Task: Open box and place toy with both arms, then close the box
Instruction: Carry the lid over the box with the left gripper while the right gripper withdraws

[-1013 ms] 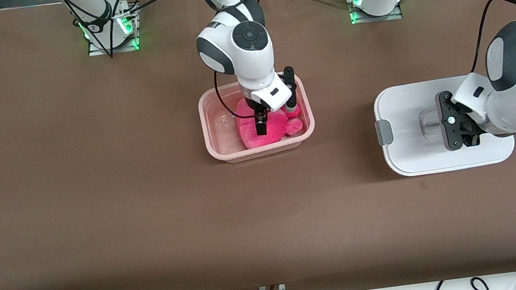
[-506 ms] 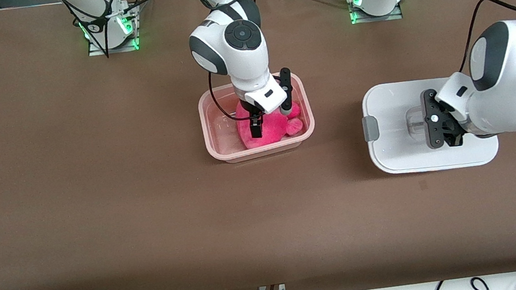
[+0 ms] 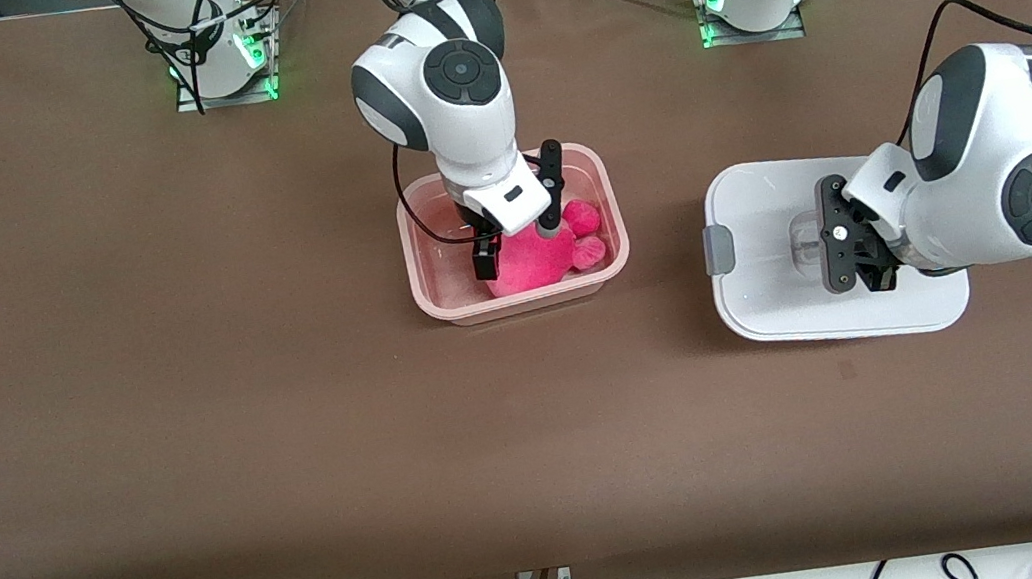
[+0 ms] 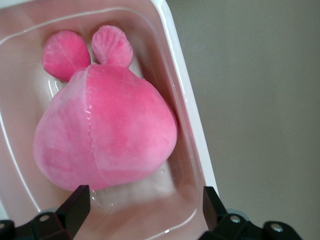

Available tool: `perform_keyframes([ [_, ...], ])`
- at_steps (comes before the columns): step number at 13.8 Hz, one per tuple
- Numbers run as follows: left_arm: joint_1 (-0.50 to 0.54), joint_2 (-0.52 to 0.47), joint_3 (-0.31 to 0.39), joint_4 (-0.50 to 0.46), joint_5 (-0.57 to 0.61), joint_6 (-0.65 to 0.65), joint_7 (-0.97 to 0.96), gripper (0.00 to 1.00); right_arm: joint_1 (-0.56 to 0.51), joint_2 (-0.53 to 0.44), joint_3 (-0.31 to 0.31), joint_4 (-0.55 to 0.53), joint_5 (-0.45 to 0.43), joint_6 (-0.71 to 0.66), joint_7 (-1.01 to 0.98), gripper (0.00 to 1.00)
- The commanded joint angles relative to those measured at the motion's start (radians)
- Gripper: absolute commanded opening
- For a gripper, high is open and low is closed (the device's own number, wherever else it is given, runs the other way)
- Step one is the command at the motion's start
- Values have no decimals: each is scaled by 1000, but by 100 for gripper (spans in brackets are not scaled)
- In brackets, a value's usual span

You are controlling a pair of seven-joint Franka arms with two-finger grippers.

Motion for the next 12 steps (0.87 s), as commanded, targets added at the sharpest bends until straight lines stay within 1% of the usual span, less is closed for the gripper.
perform_keyframes([
  [1,-16,-22,-47,-24,-24,15,-69,0,-31,-28,6,2,32,-34,-6,100],
  [3,-54,-22,-67,-24,-23,15,-147,0,-39,-30,4,2,56,-52,-6,100],
  [5,-112,-17,-67,-24,-23,27,-225,0,-42,-44,4,0,57,-66,-6,100],
  [7,-165,-15,-67,-24,-23,41,-313,0,-68,-59,3,2,68,-104,-8,100],
  [9,-212,-5,-67,-24,-24,55,-351,0,-88,-87,3,0,80,-143,-8,100],
  [12,-263,-2,-67,-48,-24,96,-407,0,-129,-113,3,2,86,-192,-35,100],
])
